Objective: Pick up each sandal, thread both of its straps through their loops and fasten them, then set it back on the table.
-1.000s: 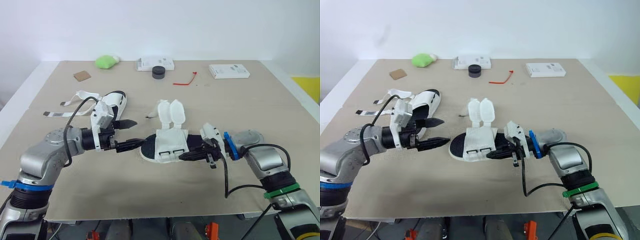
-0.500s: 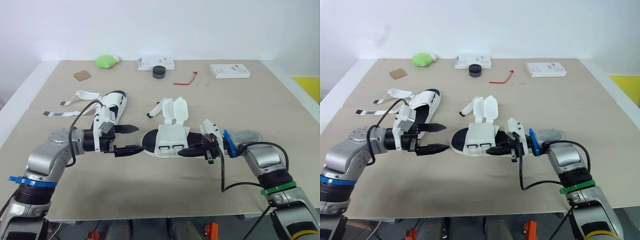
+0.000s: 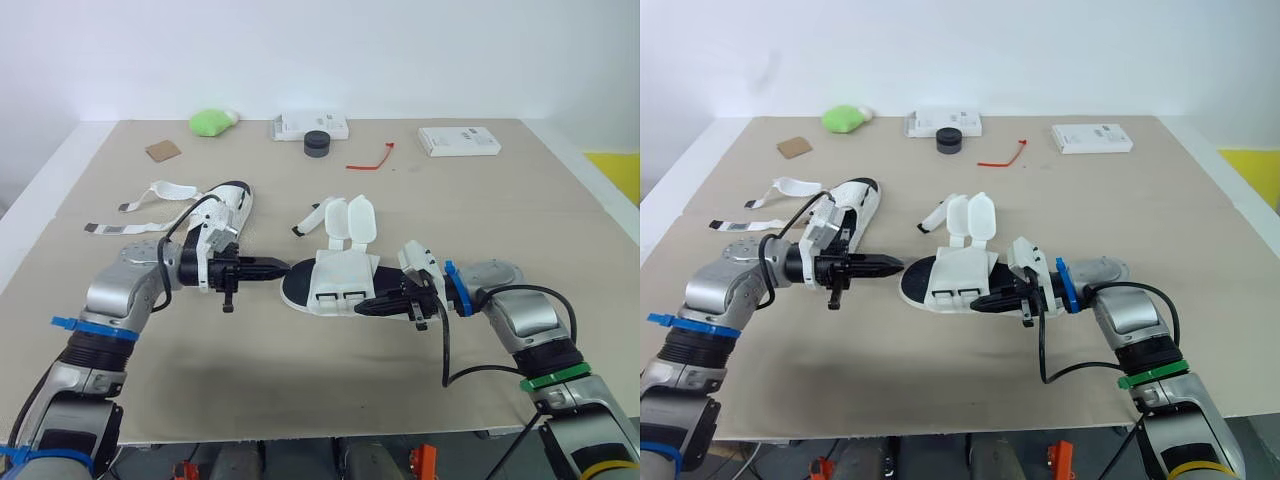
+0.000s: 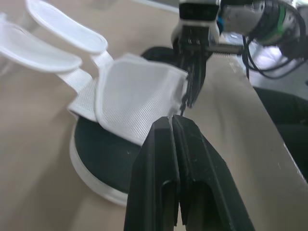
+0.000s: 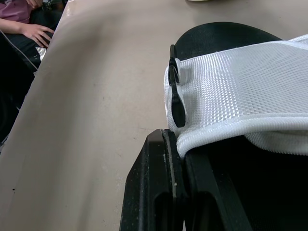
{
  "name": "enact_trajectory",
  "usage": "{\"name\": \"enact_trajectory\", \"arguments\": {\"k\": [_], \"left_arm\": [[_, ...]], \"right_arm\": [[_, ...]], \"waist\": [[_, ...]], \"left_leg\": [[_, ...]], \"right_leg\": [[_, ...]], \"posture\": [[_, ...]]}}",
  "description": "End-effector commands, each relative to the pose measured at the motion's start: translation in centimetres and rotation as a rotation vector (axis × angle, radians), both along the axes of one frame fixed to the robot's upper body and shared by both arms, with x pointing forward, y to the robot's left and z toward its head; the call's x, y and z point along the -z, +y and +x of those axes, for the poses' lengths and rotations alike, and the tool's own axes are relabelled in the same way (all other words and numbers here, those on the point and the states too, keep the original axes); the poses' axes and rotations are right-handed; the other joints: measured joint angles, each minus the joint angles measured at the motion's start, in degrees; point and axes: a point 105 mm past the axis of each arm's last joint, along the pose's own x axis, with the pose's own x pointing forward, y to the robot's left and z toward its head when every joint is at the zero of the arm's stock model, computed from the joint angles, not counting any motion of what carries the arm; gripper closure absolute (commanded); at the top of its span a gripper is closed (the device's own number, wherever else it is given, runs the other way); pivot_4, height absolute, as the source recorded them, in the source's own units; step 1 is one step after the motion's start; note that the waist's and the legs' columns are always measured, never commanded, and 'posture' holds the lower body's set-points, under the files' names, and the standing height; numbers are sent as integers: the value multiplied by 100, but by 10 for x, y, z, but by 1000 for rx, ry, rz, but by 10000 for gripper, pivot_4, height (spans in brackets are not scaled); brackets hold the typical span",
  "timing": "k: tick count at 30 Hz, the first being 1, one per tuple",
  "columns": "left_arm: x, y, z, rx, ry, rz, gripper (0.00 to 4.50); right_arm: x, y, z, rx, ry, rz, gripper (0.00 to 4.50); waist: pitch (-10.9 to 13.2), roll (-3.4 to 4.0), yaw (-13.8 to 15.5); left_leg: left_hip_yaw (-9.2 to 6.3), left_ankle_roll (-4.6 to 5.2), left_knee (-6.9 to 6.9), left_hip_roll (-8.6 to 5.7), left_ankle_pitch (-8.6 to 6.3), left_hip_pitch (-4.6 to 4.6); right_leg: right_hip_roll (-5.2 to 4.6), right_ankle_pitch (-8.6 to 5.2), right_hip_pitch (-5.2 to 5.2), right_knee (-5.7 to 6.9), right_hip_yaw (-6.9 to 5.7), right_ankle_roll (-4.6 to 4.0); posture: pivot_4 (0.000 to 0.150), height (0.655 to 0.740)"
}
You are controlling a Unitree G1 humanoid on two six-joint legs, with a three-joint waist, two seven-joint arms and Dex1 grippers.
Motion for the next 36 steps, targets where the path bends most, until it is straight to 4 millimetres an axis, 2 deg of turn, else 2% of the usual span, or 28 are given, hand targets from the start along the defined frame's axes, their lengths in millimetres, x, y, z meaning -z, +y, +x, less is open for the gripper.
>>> {"name": "enact_trajectory", "arguments": {"k": [1,7,9,17,24,31,36], "left_arm": [[-4,-4,7,26,-62,44,44134],[31,-2,19,16,-145,255,44134],[37,-3,19,28,-145,268,44134],[36,-19,12,83,-133,213,44134],[64,-21,1,176,-210,357,44134],[69,-30,12,168,-250,363,44134],[66,-46,16,169,-206,273,44134]], "right_arm": [[-6,4,-9,-53,-2,4,45000],[-10,5,-23,-92,33,7,45000],[-8,3,-27,-103,44,0,45000],[-7,5,-23,-88,28,0,45000],[-10,9,-21,-85,29,16,45000],[-14,11,-22,-88,30,30,45000],[-16,11,-23,-88,28,36,45000]], "waist": [[0,0,1],[0,0,1],[0,0,4],[0,0,9],[-1,0,9],[-9,3,8],[-9,3,12]], "left_leg": [[-2,0,0,0,0,-1],[-1,0,-4,-2,-1,-5],[-1,0,-6,-3,-1,-9],[-4,1,-5,-4,-2,-11],[-4,1,-5,-4,-2,-10],[-5,1,-2,-3,-2,4],[-6,2,31,-5,-1,3]], "right_leg": [[0,0,0,0,-2,0],[0,-2,-5,1,3,0],[0,-4,-9,1,3,-3],[-1,-8,-8,2,0,4],[-1,-8,-7,3,0,3],[-1,-7,5,4,-1,-1],[-3,-4,18,4,1,-13]], "posture": [[1500,7400],[1500,7400],[1500,7400],[1500,7400],[1500,7400],[1500,7400],[1500,7400]]}}
